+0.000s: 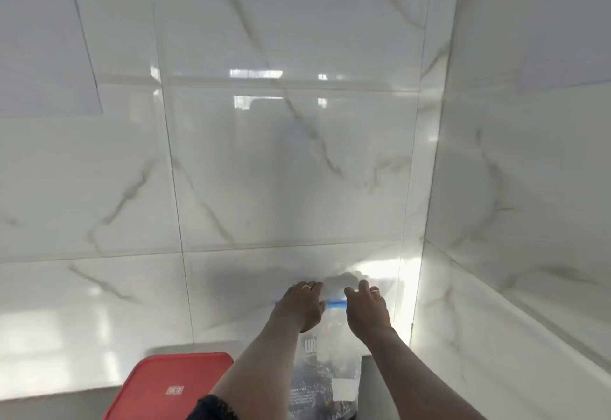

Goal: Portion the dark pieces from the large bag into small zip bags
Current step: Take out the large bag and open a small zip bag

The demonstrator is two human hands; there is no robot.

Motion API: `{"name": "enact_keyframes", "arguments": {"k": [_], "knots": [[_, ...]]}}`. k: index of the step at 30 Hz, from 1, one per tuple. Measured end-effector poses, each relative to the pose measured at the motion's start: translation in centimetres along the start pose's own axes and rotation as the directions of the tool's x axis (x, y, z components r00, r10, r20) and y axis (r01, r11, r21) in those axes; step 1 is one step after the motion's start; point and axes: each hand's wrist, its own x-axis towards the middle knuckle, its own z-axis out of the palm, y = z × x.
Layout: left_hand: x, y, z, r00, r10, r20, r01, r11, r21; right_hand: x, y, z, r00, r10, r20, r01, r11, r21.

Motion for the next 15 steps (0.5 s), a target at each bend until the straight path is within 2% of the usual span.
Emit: {"name": "enact_keyframes", "arguments": {"k": [10, 12, 15], "knots": [[1.7, -1.8, 4.1, 0.999, 0.032, 0.014, -0.033, 0.994, 0.106, 1.4, 0.6, 4.9, 0.991, 0.048, 0.128, -0.050, 0.999, 0.012], [1.6, -1.8, 4.2, 0.999, 0.053, 0.007, -0.053, 0.995, 0.089, 1.3, 0.7, 5.2, 0.992, 0.056, 0.114, -0.061, 0.997, 0.046], [1.5, -1.6, 4.1, 0.996, 0.059, -0.063, -0.060, 0.998, -0.014, 1.1, 1.1, 5.3, 0.997, 0.077, 0.020, -0.079, 0.988, 0.132]]}}
